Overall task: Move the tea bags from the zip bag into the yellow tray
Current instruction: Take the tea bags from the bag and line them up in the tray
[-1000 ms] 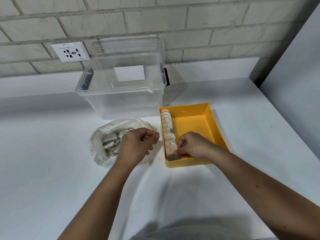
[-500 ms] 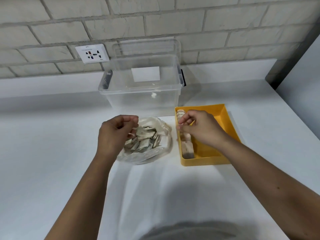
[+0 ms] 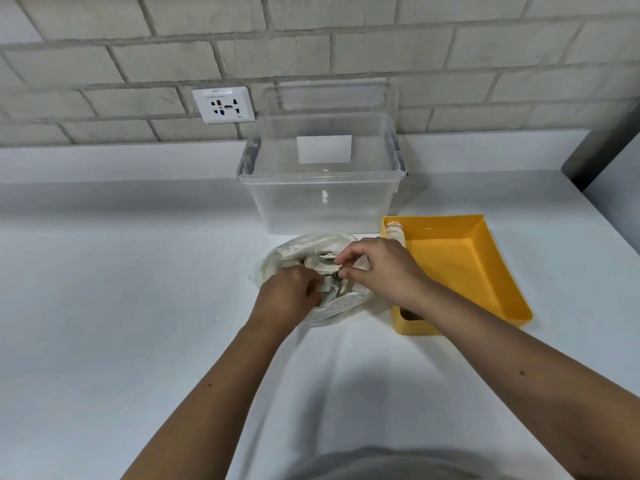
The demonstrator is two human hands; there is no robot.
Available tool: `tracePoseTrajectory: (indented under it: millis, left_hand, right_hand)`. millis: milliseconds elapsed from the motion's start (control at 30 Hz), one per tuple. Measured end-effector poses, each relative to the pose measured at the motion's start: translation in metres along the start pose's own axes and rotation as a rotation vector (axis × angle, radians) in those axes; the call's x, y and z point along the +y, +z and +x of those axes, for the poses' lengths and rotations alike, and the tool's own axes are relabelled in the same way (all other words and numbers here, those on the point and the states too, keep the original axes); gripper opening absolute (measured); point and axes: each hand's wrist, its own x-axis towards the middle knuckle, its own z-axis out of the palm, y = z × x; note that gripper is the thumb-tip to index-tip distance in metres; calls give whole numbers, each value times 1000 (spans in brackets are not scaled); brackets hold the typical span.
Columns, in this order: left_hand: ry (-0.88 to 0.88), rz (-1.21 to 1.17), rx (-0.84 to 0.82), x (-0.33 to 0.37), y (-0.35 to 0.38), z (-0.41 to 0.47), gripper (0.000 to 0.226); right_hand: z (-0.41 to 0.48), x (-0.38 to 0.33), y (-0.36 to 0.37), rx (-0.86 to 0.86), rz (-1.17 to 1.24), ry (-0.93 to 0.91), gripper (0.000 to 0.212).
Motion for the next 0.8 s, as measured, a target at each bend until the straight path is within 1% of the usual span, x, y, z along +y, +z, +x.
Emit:
tracePoseTrajectory:
  millis: [67, 133, 200, 233, 300, 367, 400, 467, 533, 600, 667, 733, 800]
  left_hand:
    - [-32, 98, 15, 3, 1, 1, 20]
    - [-51, 140, 20, 4, 1, 3, 24]
    - [-61, 135, 34, 3, 0, 4, 25]
    - [-59, 81, 65, 4, -2, 2, 23]
    - [-72, -167, 162, 6, -8, -3, 19]
    - [-168, -524, 243, 8, -17, -8, 16]
    - [-242, -738, 245, 10, -22, -10, 16]
    - [-352, -1146, 178, 14, -30, -14, 17]
    - [-386, -1395, 131, 18, -34, -16, 16]
    - [-390, -1565, 106, 20, -33, -16, 15]
    - [-389, -1661, 79, 22, -30, -16, 17]
    - [-403, -1680, 59, 24, -26, -16, 16]
    - [-401, -1654, 56, 25, -23, -19, 12]
  right_hand:
    - [1, 1, 0, 2, 14, 0, 17]
    - [1, 2, -1, 1, 16, -1, 15]
    - [0, 1, -2, -4, 34, -8, 15]
    - [-1, 1, -3, -10, 61, -10, 15]
    - [-1, 1, -6, -8, 134, 5, 13]
    - [0, 3, -7, 20, 222, 48, 11]
    - [0, 3, -8, 35, 268, 72, 11]
    - [0, -1, -10, 39, 369, 117, 16]
    - [-2, -8, -11, 10, 462, 147, 24]
    - [-5, -16, -11, -36, 482, 150, 29]
    - [-6, -20, -7, -70, 457, 145, 28]
    - [-6, -22, -5, -49, 453, 133, 24]
    - [-2, -22, -9, 24, 427, 90, 19]
